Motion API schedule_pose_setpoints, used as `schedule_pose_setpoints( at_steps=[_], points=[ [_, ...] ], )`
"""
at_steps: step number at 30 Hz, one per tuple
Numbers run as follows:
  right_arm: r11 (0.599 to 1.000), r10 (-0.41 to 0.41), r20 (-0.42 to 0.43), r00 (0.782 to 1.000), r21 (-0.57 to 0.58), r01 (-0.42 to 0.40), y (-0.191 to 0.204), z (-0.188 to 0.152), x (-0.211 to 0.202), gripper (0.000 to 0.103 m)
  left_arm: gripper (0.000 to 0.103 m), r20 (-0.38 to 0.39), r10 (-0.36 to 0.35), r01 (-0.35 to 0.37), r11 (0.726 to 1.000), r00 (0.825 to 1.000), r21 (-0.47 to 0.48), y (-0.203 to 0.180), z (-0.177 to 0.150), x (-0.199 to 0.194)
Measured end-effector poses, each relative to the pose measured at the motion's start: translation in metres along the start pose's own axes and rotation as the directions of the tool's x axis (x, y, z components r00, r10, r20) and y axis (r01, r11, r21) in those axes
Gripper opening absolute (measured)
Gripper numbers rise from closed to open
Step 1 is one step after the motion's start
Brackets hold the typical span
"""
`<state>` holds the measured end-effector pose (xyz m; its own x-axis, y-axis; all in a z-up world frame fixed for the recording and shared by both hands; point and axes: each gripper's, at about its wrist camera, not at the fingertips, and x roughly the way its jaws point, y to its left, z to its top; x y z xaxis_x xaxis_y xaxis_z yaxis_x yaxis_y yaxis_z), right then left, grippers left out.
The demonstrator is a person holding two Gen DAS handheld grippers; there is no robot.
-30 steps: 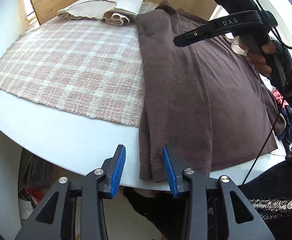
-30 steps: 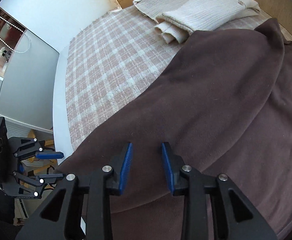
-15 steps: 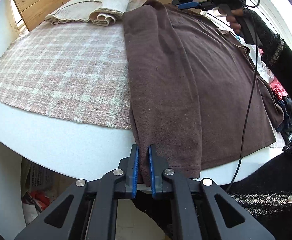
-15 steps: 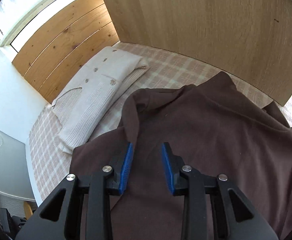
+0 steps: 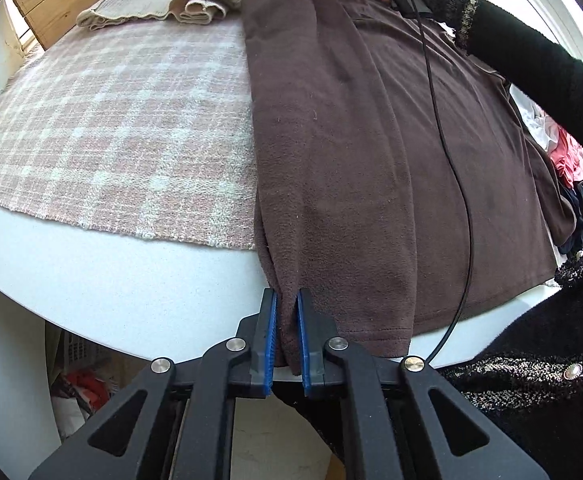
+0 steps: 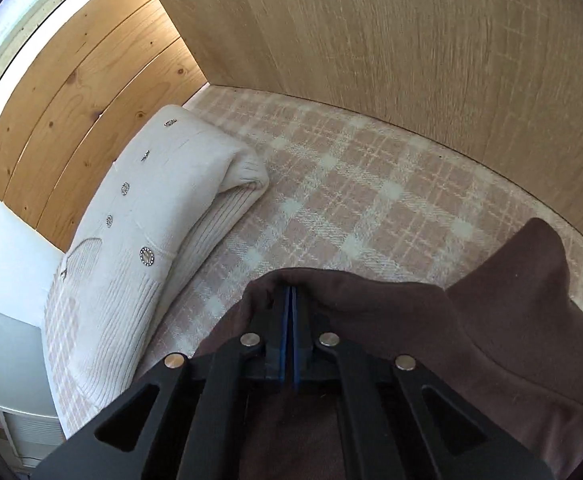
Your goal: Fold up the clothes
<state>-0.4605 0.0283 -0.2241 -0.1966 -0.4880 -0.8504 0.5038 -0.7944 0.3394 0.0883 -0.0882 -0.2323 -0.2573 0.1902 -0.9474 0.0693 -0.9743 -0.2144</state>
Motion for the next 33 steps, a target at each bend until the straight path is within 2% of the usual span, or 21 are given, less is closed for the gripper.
schedule_pose_setpoints(
  at_steps=[2,4,5,6,8,9,10,11,12,14,15,17,18,20,21,23,25,28,31,33],
  points=[
    [0.999,-0.016,0.001,1.0,-0.037,0.016,0.009,-0.002,-0.016,0.005,0.009,-0.004,-0.008,0.008,1.0,1.0,-0.008,0.002,0.001,0.002],
    [1.0,0.019,-0.001,1.0,-0.015,-0.019,0.012,-0.006,-0.033,0.014,0.009,-0.003,-0.019,0.019,1.0,1.0,-0.007,0.003,0.001,0.002],
    [0.999,0.046,-0.009,0.999,-0.005,-0.046,0.014,-0.007,-0.038,0.031,0.009,-0.003,-0.024,0.024,1.0,1.0,-0.006,0.004,0.001,0.002],
    [0.998,0.056,-0.012,0.998,-0.01,-0.057,0.017,-0.008,-0.04,0.042,0.009,-0.003,-0.03,0.03,1.0,1.0,-0.004,0.004,0.001,0.002],
    [0.997,0.06,-0.006,0.998,-0.045,-0.06,0.025,-0.011,-0.042,0.042,0.009,-0.002,-0.04,0.04,0.999,0.999,-0.002,0.006,0.001,0.003],
    [0.994,0.044,-0.015,0.999,-0.1,-0.045,0.033,-0.014,-0.038,0.042,0.009,-0.002,-0.043,0.043,0.999,0.999,-0.001,0.006,0.001,0.003],
    [0.987,-0.032,-0.051,0.998,-0.158,0.023,0.04,-0.018,-0.027,0.042,0.009,0.0,-0.046,0.046,0.999,0.999,-0.003,0.006,0.001,0.003],
    [0.974,-0.139,-0.087,0.986,-0.192,0.12,0.043,-0.021,-0.016,0.037,0.009,0.003,-0.046,0.046,0.999,0.999,-0.004,0.006,0.0,0.003],
    [0.973,-0.16,-0.101,0.982,-0.186,0.139,0.042,-0.023,-0.016,0.029,0.01,0.006,-0.045,0.045,0.999,0.999,-0.006,0.006,0.0,0.003],
    [0.97,-0.195,-0.123,0.973,-0.172,0.172,0.04,-0.026,-0.017,0.028,0.01,0.012,-0.041,0.041,0.999,0.999,-0.008,0.004,-0.001,0.002],
    [0.973,-0.181,-0.105,0.978,-0.162,0.163,0.046,-0.029,-0.028,0.029,0.011,0.017,-0.033,0.033,0.999,0.999,-0.005,0.002,-0.002,0.002],
    [0.972,-0.119,-0.088,0.989,-0.215,0.098,0.072,-0.039,-0.046,0.032,0.026,0.025,-0.012,0.012,1.0,1.0,-0.005,-0.001,-0.003,0.0],
    [0.966,-0.083,-0.086,0.993,-0.254,0.059,0.088,-0.044,-0.053,0.041,0.039,0.028,-0.005,0.005,1.0,1.0,-0.001,-0.002,-0.004,0.0],
    [0.943,-0.038,-0.11,0.993,-0.332,-0.001,0.117,-0.053,-0.054,0.056,0.041,0.039,0.002,-0.003,1.0,0.999,0.018,-0.007,-0.005,0.0],
    [0.928,-0.024,-0.132,0.991,-0.371,-0.026,0.131,-0.057,-0.051,0.057,0.041,0.041,-0.001,0.0,1.0,0.999,0.022,-0.009,-0.005,0.002],
    [0.889,-0.037,-0.171,0.985,-0.455,-0.046,0.154,-0.064,-0.037,0.057,0.038,0.051,-0.014,0.013,1.0,0.999,0.027,-0.014,-0.005,0.005],
    [0.84,-0.077,-0.204,0.976,-0.54,-0.047,0.172,-0.071,-0.019,0.057,0.026,0.064,-0.012,0.01,0.999,0.998,0.045,-0.02,-0.005,0.006],
    [0.777,-0.124,-0.261,0.957,-0.626,-0.07,0.182,-0.078,0.005,0.057,0.016,0.07,-0.009,0.005,0.999,0.998,0.05,-0.019,0.001,0.011],
    [0.739,-0.15,-0.327,0.933,-0.664,-0.114,0.186,-0.086,0.021,0.057,0.014,0.077,-0.023,0.02,0.999,0.997,0.043,-0.013,-0.005,0.008],
    [0.702,-0.176,-0.332,0.927,-0.702,-0.118,0.189,-0.093,0.027,0.054,0.014,0.081,-0.023,0.019,0.999,0.996,0.047,-0.012,-0.007,0.006]
  ],
)
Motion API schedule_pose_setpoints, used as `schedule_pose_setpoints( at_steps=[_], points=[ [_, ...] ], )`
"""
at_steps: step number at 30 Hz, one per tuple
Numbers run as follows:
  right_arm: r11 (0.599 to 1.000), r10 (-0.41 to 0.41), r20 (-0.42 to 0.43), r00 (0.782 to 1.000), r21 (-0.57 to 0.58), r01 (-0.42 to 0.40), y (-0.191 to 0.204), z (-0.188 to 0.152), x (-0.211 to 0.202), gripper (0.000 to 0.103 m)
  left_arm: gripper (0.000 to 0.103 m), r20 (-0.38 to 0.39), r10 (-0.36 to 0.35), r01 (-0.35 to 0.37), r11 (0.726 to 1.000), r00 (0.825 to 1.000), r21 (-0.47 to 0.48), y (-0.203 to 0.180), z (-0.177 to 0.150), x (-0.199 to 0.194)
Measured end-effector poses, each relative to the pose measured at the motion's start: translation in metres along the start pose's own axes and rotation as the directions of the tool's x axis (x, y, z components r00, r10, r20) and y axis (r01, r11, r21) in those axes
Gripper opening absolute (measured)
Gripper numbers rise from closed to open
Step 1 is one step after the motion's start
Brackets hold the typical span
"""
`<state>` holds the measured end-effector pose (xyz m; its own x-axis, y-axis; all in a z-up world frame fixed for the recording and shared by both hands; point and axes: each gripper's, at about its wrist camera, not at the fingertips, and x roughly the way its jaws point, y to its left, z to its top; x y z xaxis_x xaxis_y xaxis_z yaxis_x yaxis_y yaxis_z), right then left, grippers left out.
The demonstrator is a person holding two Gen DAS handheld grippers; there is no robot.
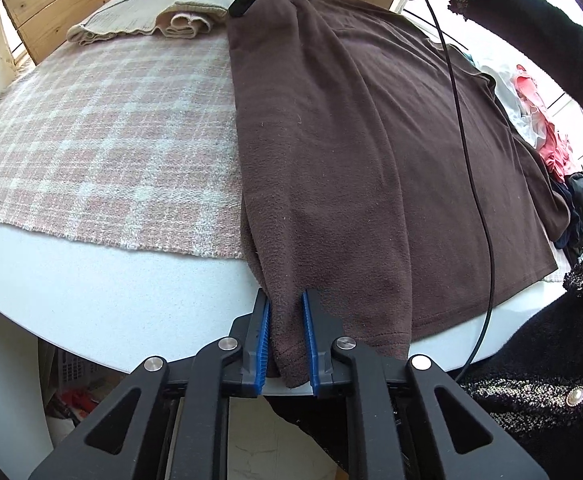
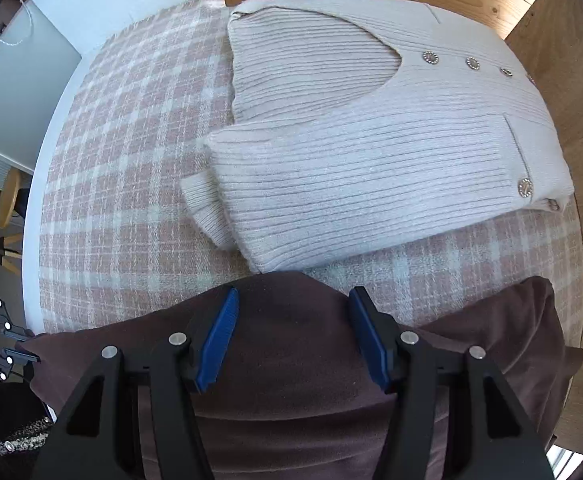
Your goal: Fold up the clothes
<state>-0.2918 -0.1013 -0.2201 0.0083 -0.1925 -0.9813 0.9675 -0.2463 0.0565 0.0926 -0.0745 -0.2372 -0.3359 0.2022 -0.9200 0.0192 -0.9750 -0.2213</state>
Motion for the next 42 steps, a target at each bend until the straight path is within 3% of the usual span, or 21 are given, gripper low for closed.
schedule_pose_setpoints(
  at_steps=[1,3,6,12,15,20,24,26,28,31,34,39,42],
  points=[
    [1.0,-0.013,-0.008,1.0,-0.02,0.013,0.003,-0.001,0.002,0.047,0.014,0.002,0.001,-0.001,1.0,1.0,0.001,-0.001,0.0,0.0],
    [0.999,-0.039,-0.008,0.999,-0.035,0.039,0.005,-0.004,-0.002,0.018,0.013,0.004,0.0,0.0,1.0,1.0,-0.001,-0.002,0.0,0.0],
    [1.0,-0.012,0.058,0.998,-0.011,0.013,-0.001,-0.013,-0.028,0.012,0.009,0.008,0.005,-0.005,1.0,1.0,0.0,-0.003,0.0,-0.002],
    [0.997,-0.022,0.217,0.976,0.074,0.005,-0.011,-0.066,-0.083,0.01,0.007,0.037,0.029,-0.031,0.999,0.999,0.035,-0.007,0.001,-0.02],
    [0.988,-0.041,0.321,0.946,0.153,-0.01,-0.016,-0.103,-0.109,0.01,0.007,0.06,0.043,-0.049,0.993,0.997,0.106,-0.038,0.005,-0.03],
    [0.954,-0.056,0.396,0.917,0.293,-0.068,-0.031,-0.159,-0.115,0.01,0.007,0.081,0.051,-0.07,0.968,0.995,0.243,-0.092,0.016,-0.037],
    [0.92,-0.054,0.359,0.932,0.38,-0.094,-0.036,-0.197,-0.093,0.013,0.007,0.053,0.031,-0.047,0.942,0.998,0.332,-0.127,0.015,-0.026],
    [0.897,-0.071,0.291,0.954,0.436,-0.066,-0.042,-0.218,-0.081,0.025,0.01,0.023,0.026,-0.032,0.934,0.999,0.357,-0.142,0.014,-0.016],
    [0.872,-0.091,0.22,0.971,0.489,-0.029,-0.049,-0.24,-0.072,0.03,0.021,-0.014,0.02,-0.013,0.929,1.0,0.37,-0.15,0.008,-0.009],
    [0.845,-0.108,0.275,0.955,0.532,-0.057,-0.054,-0.265,-0.091,0.03,0.021,-0.048,0.008,0.01,0.928,0.999,0.374,-0.154,-0.007,-0.017],
    [0.822,-0.098,0.364,0.926,0.554,-0.131,-0.052,-0.27,-0.112,0.03,0.021,-0.04,-0.001,0.013,0.951,0.999,0.308,-0.138,-0.014,-0.036],
    [0.836,0.044,0.338,0.94,0.502,-0.22,-0.029,-0.233,-0.096,0.033,0.021,0.004,0.051,-0.051,0.986,0.999,0.157,-0.096,-0.011,-0.043],
    [0.736,0.158,0.34,0.927,0.585,-0.34,-0.031,-0.218,-0.072,0.033,0.021,0.013,0.073,-0.074,0.989,0.997,0.13,-0.088,-0.005,-0.031]
  ],
)
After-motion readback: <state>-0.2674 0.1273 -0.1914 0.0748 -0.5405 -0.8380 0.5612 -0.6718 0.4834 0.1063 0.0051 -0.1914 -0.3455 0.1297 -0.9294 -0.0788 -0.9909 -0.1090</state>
